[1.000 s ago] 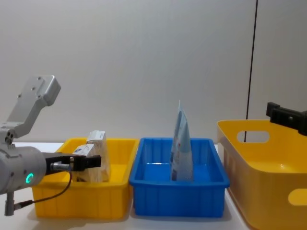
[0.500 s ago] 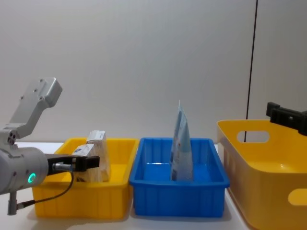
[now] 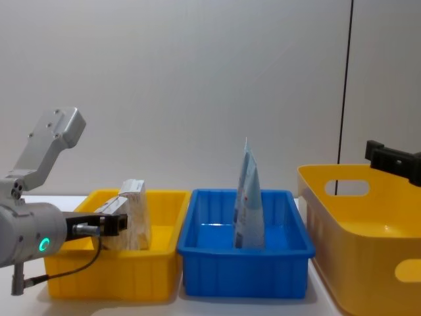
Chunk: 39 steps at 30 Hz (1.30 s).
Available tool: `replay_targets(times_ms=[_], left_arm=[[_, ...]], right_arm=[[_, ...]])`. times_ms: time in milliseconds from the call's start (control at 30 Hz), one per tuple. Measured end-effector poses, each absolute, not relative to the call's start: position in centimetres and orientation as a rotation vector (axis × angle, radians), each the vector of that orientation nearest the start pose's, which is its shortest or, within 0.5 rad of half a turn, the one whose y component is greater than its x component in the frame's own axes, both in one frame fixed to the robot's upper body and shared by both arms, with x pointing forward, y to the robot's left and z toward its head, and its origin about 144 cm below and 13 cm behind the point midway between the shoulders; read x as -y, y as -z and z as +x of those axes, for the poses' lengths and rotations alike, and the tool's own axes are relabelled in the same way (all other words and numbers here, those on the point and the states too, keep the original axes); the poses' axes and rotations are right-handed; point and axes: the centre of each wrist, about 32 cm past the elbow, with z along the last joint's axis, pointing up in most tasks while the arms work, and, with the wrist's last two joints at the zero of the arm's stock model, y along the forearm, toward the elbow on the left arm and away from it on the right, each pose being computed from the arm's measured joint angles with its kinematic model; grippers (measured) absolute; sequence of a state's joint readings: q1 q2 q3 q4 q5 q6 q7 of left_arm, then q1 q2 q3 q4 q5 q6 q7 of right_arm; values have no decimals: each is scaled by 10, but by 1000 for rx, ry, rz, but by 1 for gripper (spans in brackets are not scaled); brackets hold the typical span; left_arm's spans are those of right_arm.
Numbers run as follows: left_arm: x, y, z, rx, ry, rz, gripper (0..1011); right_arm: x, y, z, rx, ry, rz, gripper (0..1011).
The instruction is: Bimanual collaborative sorting of washing and personal care products
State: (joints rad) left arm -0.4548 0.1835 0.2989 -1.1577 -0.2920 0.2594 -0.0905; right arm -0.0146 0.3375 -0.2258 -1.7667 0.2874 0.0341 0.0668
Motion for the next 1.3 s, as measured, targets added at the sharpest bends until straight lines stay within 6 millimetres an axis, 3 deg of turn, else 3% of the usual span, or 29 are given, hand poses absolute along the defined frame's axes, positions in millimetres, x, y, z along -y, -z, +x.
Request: replay_targets(times_ms=[600,1300], left_arm=[[-222,-1184,577,-136,-1256,228,365],[-237,-1249,578,106,-1069,221,365]], right_arm=[[237,-1189,443,75,1229,26,1002],[237,-1189,443,75,1230,26,1002]])
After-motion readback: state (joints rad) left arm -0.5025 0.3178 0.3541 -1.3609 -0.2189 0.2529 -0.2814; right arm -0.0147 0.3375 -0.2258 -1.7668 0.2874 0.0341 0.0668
